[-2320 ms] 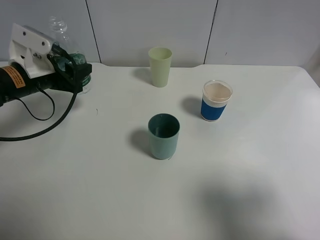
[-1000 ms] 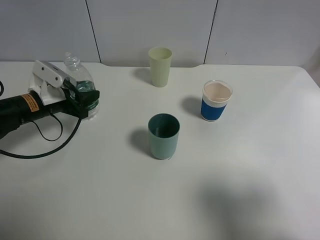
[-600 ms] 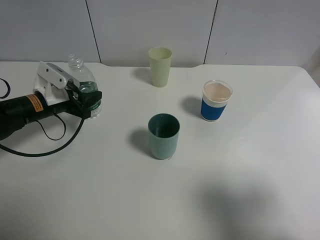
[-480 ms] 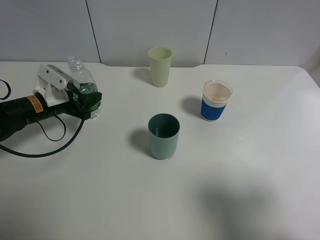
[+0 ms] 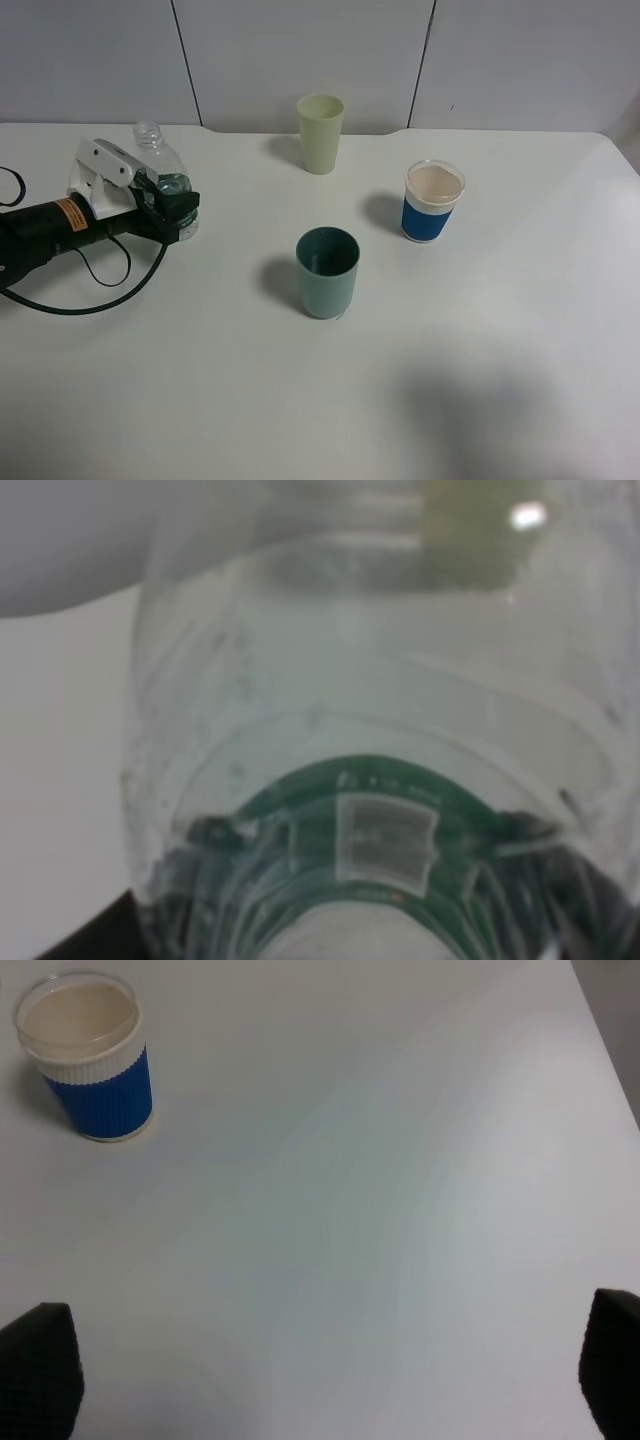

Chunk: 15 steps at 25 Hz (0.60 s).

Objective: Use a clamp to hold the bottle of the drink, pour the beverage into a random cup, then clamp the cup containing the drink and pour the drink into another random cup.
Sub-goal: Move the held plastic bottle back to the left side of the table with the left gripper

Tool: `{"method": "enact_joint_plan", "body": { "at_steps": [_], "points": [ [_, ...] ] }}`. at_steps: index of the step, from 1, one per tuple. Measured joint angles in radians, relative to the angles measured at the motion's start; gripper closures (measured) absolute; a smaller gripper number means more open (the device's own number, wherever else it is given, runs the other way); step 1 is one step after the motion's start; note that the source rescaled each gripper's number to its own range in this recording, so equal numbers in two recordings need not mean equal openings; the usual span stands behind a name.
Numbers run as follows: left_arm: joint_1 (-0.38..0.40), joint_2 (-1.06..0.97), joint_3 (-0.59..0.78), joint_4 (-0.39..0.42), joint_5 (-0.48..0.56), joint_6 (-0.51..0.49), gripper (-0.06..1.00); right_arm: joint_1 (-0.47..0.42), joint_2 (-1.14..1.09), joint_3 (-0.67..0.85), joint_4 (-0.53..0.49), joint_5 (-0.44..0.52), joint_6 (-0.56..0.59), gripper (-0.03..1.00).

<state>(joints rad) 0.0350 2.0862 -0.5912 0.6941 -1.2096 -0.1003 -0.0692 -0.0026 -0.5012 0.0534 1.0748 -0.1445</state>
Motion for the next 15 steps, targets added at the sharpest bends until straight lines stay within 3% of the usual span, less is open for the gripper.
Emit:
{"method": "enact_joint_plan", "body": {
  "at_steps": [15],
  "points": [
    [0.005, 0.001, -0.026, -0.001, 0.000, 0.003, 0.87, 0.000, 0.000, 0.000, 0.000, 0.000, 0.000, -0.03]
  ]
}}
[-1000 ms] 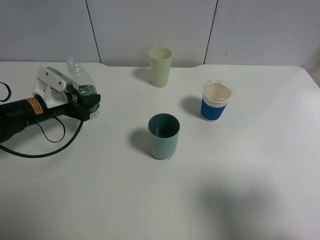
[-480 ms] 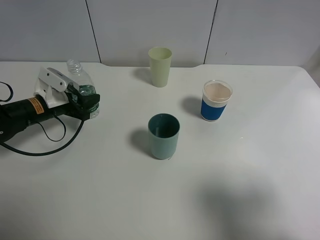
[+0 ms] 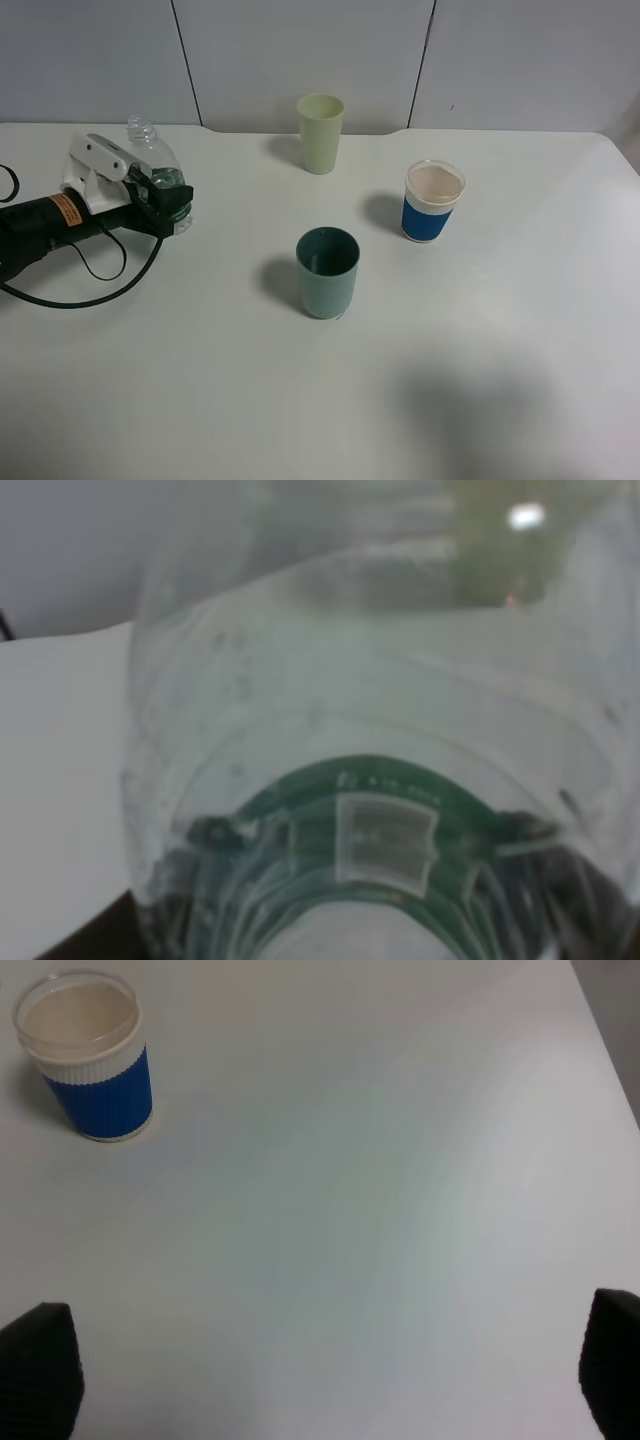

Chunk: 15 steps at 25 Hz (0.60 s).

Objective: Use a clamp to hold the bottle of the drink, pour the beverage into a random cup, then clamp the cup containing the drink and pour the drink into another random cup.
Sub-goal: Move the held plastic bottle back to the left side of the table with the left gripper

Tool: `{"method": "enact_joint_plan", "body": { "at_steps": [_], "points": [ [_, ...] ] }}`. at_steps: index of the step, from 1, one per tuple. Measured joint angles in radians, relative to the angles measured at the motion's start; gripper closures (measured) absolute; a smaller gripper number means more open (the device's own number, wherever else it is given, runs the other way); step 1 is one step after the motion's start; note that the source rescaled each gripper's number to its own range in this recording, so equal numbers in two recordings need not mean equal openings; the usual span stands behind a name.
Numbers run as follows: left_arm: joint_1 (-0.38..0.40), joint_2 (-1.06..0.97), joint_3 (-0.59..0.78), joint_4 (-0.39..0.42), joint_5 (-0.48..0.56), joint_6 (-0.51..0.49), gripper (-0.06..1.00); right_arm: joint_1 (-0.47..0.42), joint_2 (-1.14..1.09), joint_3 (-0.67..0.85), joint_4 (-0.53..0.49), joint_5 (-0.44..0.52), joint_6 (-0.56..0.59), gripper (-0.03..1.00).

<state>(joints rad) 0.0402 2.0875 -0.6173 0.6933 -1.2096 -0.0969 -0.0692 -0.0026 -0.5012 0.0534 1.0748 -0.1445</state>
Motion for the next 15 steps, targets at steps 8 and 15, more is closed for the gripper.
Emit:
{"method": "enact_joint_plan", "body": {
  "at_steps": [8, 15],
  "points": [
    [0.024, 0.000, 0.000, 0.003, 0.000, 0.000, 0.87, 0.000, 0.000, 0.000, 0.000, 0.000, 0.000, -0.03],
    [0.025, 0.032, 0.000, 0.003, -0.028, -0.001, 0.87, 0.000, 0.000, 0.000, 0.000, 0.000, 0.000, -0.03]
  ]
}}
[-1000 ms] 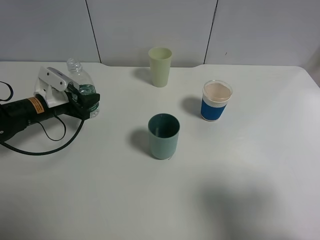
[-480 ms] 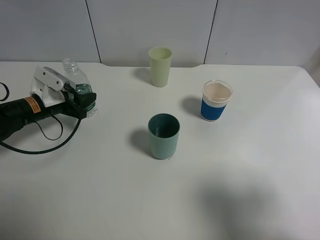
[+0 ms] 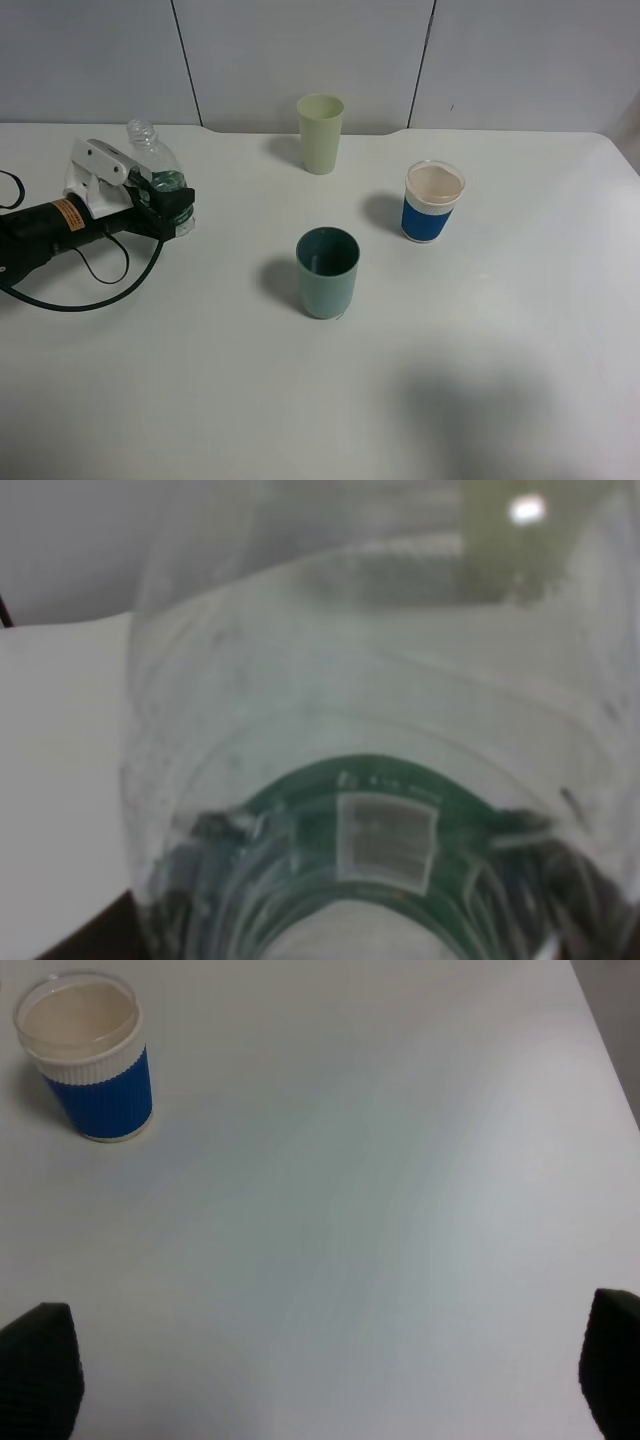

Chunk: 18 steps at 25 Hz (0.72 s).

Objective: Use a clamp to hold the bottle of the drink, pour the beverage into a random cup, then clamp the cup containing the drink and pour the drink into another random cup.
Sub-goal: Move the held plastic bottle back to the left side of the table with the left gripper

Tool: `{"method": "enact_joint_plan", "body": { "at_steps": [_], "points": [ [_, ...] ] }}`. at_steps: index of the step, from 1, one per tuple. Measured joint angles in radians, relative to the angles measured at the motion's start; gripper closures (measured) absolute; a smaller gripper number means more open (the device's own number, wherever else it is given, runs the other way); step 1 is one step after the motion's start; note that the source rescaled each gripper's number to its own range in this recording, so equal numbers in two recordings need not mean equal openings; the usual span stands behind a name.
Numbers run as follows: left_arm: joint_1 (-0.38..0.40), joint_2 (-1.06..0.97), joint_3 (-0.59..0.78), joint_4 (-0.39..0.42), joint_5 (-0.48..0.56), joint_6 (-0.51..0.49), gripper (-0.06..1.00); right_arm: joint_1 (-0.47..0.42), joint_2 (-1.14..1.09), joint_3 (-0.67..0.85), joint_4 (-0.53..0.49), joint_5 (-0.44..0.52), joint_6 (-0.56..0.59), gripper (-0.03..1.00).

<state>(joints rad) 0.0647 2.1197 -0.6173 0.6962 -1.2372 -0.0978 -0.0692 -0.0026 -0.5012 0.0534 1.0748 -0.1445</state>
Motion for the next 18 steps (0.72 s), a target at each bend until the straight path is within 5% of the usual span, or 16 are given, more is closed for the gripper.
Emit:
{"method": "enact_joint_plan", "body": {
  "at_steps": [18],
  "points": [
    [0.000, 0.026, -0.008, 0.000, -0.033, 0.000, 0.87, 0.000, 0.000, 0.000, 0.000, 0.000, 0.000, -0.03]
  ]
}}
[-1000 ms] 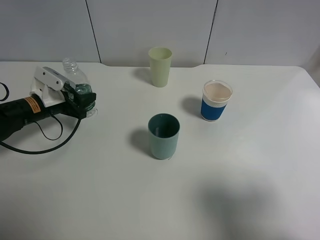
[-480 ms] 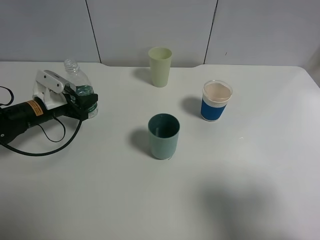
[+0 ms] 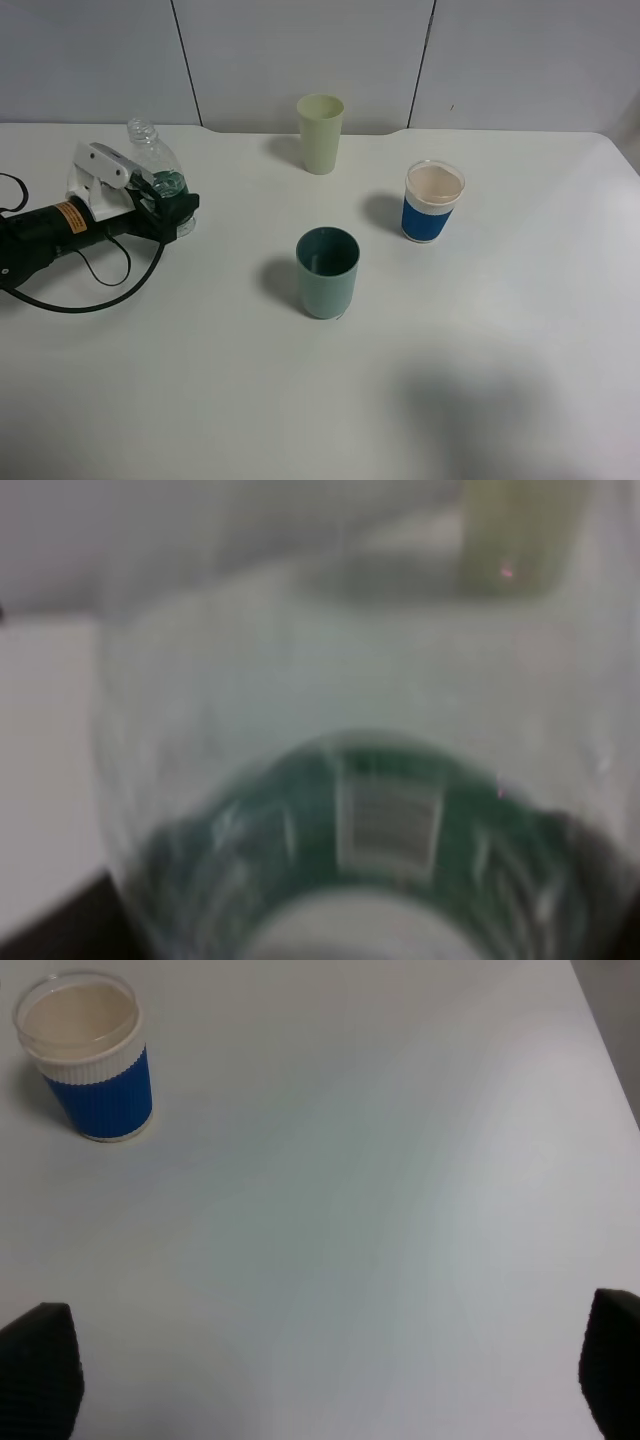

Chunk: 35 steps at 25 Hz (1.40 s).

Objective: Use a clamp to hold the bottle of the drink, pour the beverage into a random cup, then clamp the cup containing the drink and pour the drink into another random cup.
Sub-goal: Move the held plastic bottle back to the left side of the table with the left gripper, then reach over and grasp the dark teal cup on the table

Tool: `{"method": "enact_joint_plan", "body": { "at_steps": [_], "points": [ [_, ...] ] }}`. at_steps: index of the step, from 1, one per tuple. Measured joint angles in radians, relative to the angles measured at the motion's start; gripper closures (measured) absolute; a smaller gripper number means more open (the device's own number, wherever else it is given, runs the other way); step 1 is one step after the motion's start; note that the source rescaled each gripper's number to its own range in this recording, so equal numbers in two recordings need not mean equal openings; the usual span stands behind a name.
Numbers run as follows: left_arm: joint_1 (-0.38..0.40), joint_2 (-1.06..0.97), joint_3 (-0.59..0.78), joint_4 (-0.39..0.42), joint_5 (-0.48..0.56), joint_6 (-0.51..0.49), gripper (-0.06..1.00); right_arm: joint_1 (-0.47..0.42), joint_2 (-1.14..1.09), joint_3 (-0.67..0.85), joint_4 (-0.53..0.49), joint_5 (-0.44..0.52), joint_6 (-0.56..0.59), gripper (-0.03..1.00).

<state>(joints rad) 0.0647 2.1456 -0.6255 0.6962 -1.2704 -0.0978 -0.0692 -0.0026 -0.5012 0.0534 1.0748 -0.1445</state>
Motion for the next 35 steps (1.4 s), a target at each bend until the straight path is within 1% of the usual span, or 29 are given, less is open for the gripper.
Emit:
{"method": "enact_joint_plan", "body": {
  "at_steps": [1, 2, 3, 4, 5, 6, 9, 10, 15, 17, 20, 22, 23, 25, 26, 27, 28, 29, 30, 32, 35],
  "points": [
    [0.000, 0.000, 0.000, 0.000, 0.001, 0.000, 0.78, 0.000, 0.000, 0.000, 0.000, 0.000, 0.000, -0.03],
    [0.000, 0.003, 0.000, 0.000, 0.018, 0.000, 0.64, 0.000, 0.000, 0.000, 0.000, 0.000, 0.000, -0.03],
    [0.000, 0.007, 0.000, 0.001, 0.036, 0.000, 0.37, 0.000, 0.000, 0.000, 0.000, 0.000, 0.000, -0.03],
    [0.000, 0.007, 0.000, 0.001, 0.036, 0.000, 0.37, 0.000, 0.000, 0.000, 0.000, 0.000, 0.000, -0.03],
    [0.000, 0.007, 0.003, 0.003, 0.050, 0.000, 0.03, 0.000, 0.000, 0.000, 0.000, 0.000, 0.000, -0.03],
    [0.000, 0.007, 0.003, 0.003, 0.050, 0.000, 0.03, 0.000, 0.000, 0.000, 0.000, 0.000, 0.000, -0.03],
    [0.000, 0.000, 0.009, 0.003, 0.053, 0.000, -0.02, 0.000, 0.000, 0.000, 0.000, 0.000, 0.000, -0.03],
    [0.000, -0.042, 0.043, -0.003, 0.056, 0.000, -0.04, 0.000, 0.000, 0.000, 0.000, 0.000, 0.000, -0.03],
    [0.000, -0.122, 0.124, -0.030, 0.055, 0.000, -0.05, 0.000, 0.000, 0.000, 0.000, 0.000, 0.000, -0.03],
    [0.000, -0.131, 0.134, -0.035, 0.055, 0.000, -0.05, 0.000, 0.000, 0.000, 0.000, 0.000, 0.000, -0.03],
    [0.000, -0.226, 0.219, -0.057, 0.059, 0.000, -0.05, 0.000, 0.000, 0.000, 0.000, 0.000, 0.000, -0.03],
    [0.000, -0.307, 0.266, -0.068, 0.090, 0.000, -0.05, 0.000, 0.000, 0.000, 0.000, 0.000, 0.000, -0.03],
    [0.000, -0.351, 0.285, -0.071, 0.113, 0.000, -0.05, 0.000, 0.000, 0.000, 0.000, 0.000, 0.000, -0.03],
    [0.000, -0.476, 0.323, -0.077, 0.197, -0.005, -0.05, 0.000, 0.000, 0.000, 0.000, 0.000, 0.000, -0.03],
    [0.000, -0.568, 0.334, -0.091, 0.262, -0.029, -0.05, 0.000, 0.000, 0.000, 0.000, 0.000, 0.000, -0.03],
    [0.000, -0.612, 0.338, -0.096, 0.297, -0.052, -0.05, 0.000, 0.000, 0.000, 0.000, 0.000, 0.000, -0.03],
    [0.000, -0.718, 0.341, -0.113, 0.390, -0.100, -0.05, 0.000, 0.000, 0.000, 0.000, 0.000, 0.000, -0.03],
    [0.000, -0.718, 0.341, -0.113, 0.390, -0.100, -0.05, 0.000, 0.000, 0.000, 0.000, 0.000, 0.000, -0.03],
    [0.000, -0.780, 0.341, -0.124, 0.433, -0.113, -0.05, 0.000, 0.000, 0.000, 0.000, 0.000, 0.000, -0.03],
    [0.000, -0.877, 0.341, -0.160, 0.510, -0.125, -0.05, 0.000, 0.000, 0.000, 0.000, 0.000, 0.000, -0.03],
    [0.000, -1.021, 0.332, -0.235, 0.625, -0.128, -0.05, 0.000, 0.000, 0.000, 0.000, 0.000, 0.000, -0.03]
  ]
}}
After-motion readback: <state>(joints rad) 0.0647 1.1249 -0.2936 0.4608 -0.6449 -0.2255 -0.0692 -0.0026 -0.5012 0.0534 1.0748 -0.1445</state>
